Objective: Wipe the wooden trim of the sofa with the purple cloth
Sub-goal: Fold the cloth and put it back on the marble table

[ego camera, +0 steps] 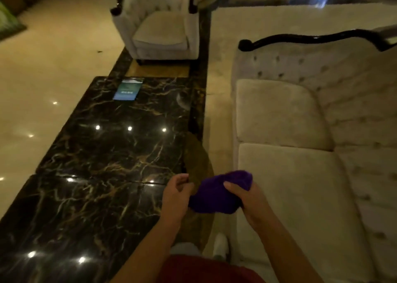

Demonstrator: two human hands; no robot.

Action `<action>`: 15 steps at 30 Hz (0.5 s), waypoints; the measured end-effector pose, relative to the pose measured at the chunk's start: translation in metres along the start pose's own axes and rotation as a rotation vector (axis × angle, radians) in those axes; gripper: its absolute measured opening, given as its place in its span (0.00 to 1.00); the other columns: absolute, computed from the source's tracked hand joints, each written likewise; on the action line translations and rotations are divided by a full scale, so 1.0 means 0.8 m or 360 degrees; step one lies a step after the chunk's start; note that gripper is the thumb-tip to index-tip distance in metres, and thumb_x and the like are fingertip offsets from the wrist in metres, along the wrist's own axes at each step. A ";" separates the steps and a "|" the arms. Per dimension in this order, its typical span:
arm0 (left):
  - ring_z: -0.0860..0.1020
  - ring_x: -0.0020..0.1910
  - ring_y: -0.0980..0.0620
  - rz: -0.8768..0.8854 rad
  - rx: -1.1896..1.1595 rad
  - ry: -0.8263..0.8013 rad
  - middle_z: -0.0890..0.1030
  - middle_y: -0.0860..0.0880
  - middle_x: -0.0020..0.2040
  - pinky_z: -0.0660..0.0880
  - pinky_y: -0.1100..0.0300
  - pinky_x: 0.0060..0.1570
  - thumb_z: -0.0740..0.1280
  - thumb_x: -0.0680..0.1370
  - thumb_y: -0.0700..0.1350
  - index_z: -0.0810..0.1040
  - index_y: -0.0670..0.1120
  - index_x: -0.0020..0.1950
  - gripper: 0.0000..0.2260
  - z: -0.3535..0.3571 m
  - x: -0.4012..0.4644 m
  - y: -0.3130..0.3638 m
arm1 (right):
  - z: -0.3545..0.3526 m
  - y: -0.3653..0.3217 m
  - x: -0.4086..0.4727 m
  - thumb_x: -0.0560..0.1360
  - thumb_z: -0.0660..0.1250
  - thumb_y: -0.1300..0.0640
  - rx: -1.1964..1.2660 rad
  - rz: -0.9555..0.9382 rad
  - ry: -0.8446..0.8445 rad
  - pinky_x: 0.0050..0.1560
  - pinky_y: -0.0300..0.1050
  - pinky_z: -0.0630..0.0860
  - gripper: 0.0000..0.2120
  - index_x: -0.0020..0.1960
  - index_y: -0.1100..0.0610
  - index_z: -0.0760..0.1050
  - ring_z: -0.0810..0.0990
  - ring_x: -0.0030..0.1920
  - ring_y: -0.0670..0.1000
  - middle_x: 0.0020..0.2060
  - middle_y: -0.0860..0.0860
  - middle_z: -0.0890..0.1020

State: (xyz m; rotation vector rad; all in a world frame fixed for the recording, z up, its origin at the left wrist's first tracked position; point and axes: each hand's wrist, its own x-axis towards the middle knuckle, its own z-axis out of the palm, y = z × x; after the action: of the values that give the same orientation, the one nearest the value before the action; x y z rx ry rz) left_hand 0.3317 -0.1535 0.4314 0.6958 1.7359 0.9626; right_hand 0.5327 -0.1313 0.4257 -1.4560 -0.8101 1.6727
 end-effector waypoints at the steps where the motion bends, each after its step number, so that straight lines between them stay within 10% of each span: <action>1: 0.82 0.53 0.52 -0.0053 0.0007 0.0081 0.82 0.46 0.59 0.80 0.56 0.48 0.69 0.81 0.42 0.80 0.52 0.54 0.05 -0.001 0.007 0.006 | 0.009 -0.015 0.020 0.70 0.81 0.60 -0.0200 -0.0069 0.0041 0.59 0.55 0.83 0.19 0.60 0.55 0.81 0.86 0.56 0.56 0.58 0.59 0.86; 6: 0.87 0.51 0.47 -0.0342 -0.0573 -0.0331 0.87 0.45 0.56 0.84 0.53 0.44 0.73 0.73 0.59 0.82 0.50 0.60 0.20 0.021 0.033 0.051 | 0.072 -0.064 0.081 0.77 0.75 0.59 -0.1231 -0.0696 -0.0105 0.53 0.44 0.77 0.18 0.66 0.53 0.77 0.83 0.56 0.53 0.54 0.48 0.83; 10: 0.87 0.53 0.50 -0.0459 -0.0991 -0.0244 0.87 0.45 0.57 0.82 0.52 0.48 0.79 0.64 0.62 0.85 0.49 0.59 0.29 0.033 0.079 0.086 | 0.124 -0.072 0.095 0.78 0.71 0.54 -0.1776 -0.1021 -0.0393 0.71 0.52 0.73 0.26 0.75 0.52 0.74 0.76 0.69 0.51 0.69 0.49 0.79; 15: 0.87 0.52 0.44 -0.0502 -0.1230 0.0107 0.87 0.41 0.55 0.83 0.52 0.42 0.76 0.72 0.51 0.82 0.43 0.65 0.24 0.022 0.179 0.097 | 0.128 -0.091 0.130 0.74 0.67 0.45 -0.1009 -0.0671 -0.0553 0.71 0.38 0.73 0.28 0.74 0.47 0.74 0.74 0.72 0.41 0.71 0.40 0.78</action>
State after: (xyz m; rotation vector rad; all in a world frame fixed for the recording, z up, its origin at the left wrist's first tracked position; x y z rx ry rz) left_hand 0.3002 0.0069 0.4252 -0.1077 1.3125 1.3112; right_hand 0.4348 -0.0025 0.4503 -1.2578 -1.8285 1.4124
